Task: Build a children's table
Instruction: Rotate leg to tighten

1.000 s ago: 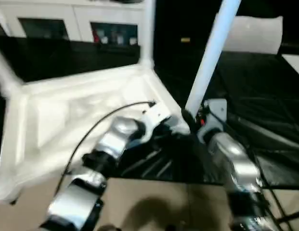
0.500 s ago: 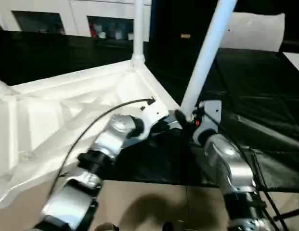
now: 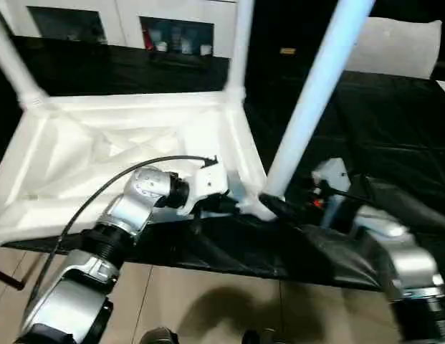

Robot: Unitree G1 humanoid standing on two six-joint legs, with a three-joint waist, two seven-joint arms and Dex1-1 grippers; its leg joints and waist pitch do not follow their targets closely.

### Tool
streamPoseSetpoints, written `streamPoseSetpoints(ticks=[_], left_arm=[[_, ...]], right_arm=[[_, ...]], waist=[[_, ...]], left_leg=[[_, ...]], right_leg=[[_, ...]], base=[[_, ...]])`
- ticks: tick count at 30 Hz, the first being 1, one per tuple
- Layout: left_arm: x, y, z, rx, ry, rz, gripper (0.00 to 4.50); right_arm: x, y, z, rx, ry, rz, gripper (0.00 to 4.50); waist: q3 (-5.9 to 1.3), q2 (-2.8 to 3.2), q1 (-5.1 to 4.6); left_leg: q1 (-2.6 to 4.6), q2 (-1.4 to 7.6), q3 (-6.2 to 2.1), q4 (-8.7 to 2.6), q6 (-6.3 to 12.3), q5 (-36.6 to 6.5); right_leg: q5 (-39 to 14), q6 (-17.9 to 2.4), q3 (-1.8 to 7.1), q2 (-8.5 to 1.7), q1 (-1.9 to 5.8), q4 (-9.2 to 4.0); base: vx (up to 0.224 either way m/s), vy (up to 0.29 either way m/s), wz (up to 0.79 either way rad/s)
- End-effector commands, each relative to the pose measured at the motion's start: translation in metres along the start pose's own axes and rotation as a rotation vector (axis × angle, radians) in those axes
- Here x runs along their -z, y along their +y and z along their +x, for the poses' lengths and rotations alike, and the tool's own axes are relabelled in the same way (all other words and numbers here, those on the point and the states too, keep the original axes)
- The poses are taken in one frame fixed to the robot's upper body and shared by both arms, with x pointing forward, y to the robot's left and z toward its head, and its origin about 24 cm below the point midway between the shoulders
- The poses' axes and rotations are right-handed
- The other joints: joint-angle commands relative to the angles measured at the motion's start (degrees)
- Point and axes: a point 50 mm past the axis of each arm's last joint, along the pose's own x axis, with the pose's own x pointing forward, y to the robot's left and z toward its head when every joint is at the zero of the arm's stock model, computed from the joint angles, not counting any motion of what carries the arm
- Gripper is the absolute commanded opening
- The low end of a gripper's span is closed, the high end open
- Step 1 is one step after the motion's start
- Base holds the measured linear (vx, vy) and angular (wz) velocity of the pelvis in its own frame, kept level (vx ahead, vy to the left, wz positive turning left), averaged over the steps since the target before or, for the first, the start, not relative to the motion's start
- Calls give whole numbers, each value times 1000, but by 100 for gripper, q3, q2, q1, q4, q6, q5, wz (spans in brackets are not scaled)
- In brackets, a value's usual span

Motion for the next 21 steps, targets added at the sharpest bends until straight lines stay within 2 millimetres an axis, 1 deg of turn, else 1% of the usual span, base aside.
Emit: streamPoseSetpoints(ticks=[1,2,3,5,6,7,8,10,13,14,15,18,19,20,21], left_arm=[[7,-16,11,200,53,28,0],[7,-16,11,206,54,31,0],[7,-17,11,222,58,38,0],[6,-18,11,255,60,51,0],[6,-19,11,265,61,55,0],[6,-19,11,283,63,65,0],[5,-19,10,295,64,72,0],[5,-19,10,308,62,79,0],[5,-19,10,320,60,84,0],[5,-19,10,320,60,84,0],[5,-19,10,321,60,84,0],[5,-19,10,324,61,85,0],[5,-19,10,326,61,85,0],[5,-19,9,326,62,85,0],[6,-19,9,326,62,85,0]], right_arm=[[-8,5,1,-143,-13,1,445],[-8,5,1,-153,-13,4,445],[-9,6,1,-184,-11,8,445],[-10,7,1,-237,-2,10,417],[-10,7,0,-253,4,9,417],[-9,8,1,-287,17,8,417],[-9,8,2,-313,27,7,399],[-8,9,2,-353,41,7,378],[-6,11,5,-425,68,9,367],[-6,11,5,-425,68,9,352],[-6,12,5,-432,70,8,352],[-7,12,6,-450,73,10,330],[-7,12,7,-459,75,11,309],[-7,12,7,-463,76,12,309],[-7,12,7,-466,77,13,298]], waist=[[-342,-46,-14],[-345,-47,-8],[-336,-58,-1],[-341,-53,36],[-342,-52,42],[-345,-55,53],[-345,-58,57],[-346,-56,64],[-346,-65,90],[-346,-71,88],[-346,-69,92],[-352,-73,92],[-348,-77,99],[-352,-76,104],[-358,-87,109]], left_leg=[[26,241,-11,-310,826,-595],[30,238,-13,-311,835,-609],[24,249,-14,-313,819,-616],[52,257,-8,-312,793,-613],[53,257,-5,-311,787,-593],[41,257,-5,-309,786,-546],[38,262,-4,-312,783,-544],[40,265,-1,-305,773,-558],[29,265,1,-297,775,-564],[21,263,0,-298,771,-558],[22,267,-4,-301,766,-551],[29,264,-1,-296,758,-519],[24,265,-1,-295,771,-490],[26,263,2,-292,774,-481],[27,267,2,-290,784,-445]], right_leg=[[-318,-1510,351,-363,344,-363],[-353,-1512,349,-366,350,-369],[-434,-1495,349,-377,336,-373],[-499,-1495,352,-380,325,-377],[-463,-1512,350,-374,324,-368],[-353,-1548,338,-365,329,-343],[-346,-1544,338,-370,331,-344],[-348,-1560,335,-373,327,-338],[-370,-1550,329,-382,333,-338],[-373,-1543,327,-381,337,-337],[-378,-1537,327,-385,338,-336],[-354,-1562,326,-383,332,-329],[-333,-1551,327,-380,334,-325],[-321,-1549,328,-382,336,-327],[-271,-1551,328,-381,338,-316]], base=[[0,0,0],[0,0,0],[0,0,0],[0,0,0],[0,0,0],[0,0,0],[0,0,0],[0,0,0],[0,0,0],[0,0,0],[0,0,0],[0,0,0],[0,0,0],[0,0,0],[0,0,0]])
